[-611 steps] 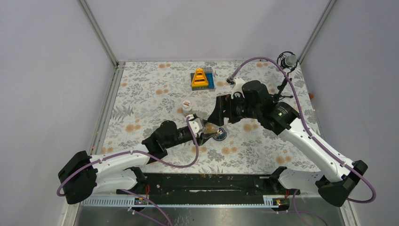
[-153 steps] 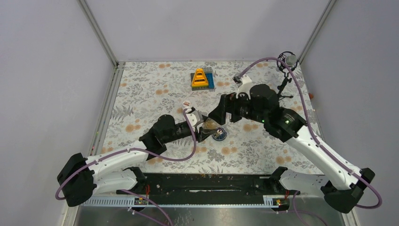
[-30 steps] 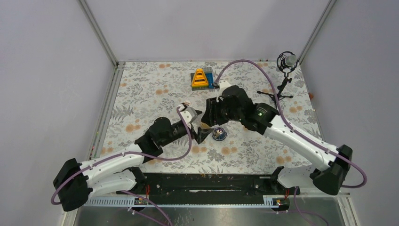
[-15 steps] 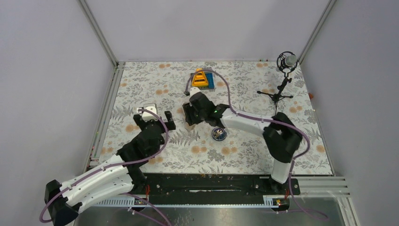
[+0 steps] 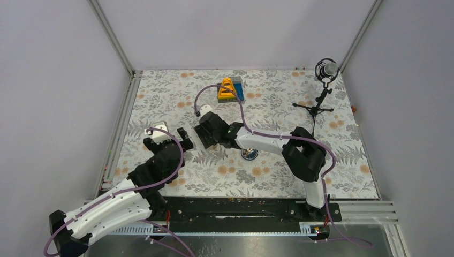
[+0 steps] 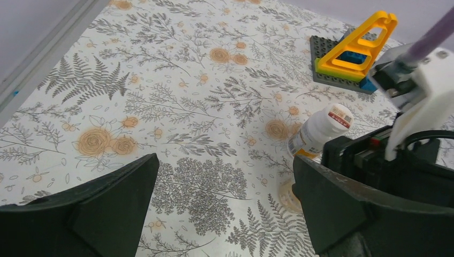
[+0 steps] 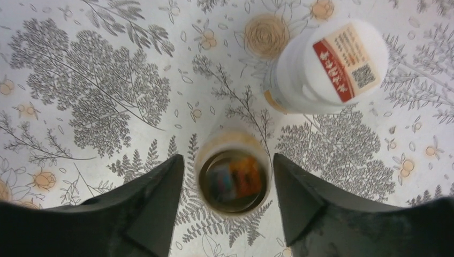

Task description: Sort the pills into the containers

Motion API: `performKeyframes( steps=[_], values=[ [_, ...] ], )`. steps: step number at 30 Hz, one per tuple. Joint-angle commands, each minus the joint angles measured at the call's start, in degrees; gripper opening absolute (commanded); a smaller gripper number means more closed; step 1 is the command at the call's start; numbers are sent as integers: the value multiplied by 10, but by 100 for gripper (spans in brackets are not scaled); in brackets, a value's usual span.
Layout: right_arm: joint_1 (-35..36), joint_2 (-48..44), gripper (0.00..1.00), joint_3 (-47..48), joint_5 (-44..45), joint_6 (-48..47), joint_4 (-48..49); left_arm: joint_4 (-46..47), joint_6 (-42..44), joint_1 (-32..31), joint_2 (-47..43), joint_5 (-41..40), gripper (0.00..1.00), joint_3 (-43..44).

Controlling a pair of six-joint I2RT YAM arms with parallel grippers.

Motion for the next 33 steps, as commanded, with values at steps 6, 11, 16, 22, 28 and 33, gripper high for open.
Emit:
performKeyframes(
  steps=[6, 11, 16, 22, 28, 33],
  values=[
    [0, -34, 86, 67, -7, -7, -86, 1, -30, 8, -2, 86, 98, 13],
    [-16, -114, 88, 46, -8, 12, -126, 31, -28, 8, -3, 141, 97, -1],
    [-67, -221, 78, -34, 0, 54, -178, 106, -48, 7, 23, 278, 79, -27],
    [-122, -357, 73, -150, 46, 66, -220, 191, -101, 6, 123, 407, 52, -42],
    [-187, -405, 65, -218, -15, 59, -216, 337, -180, 3, 224, 506, 55, -72],
    [-214, -394, 57, -236, -78, 61, -196, 421, -233, -3, 320, 545, 61, -65]
  ],
)
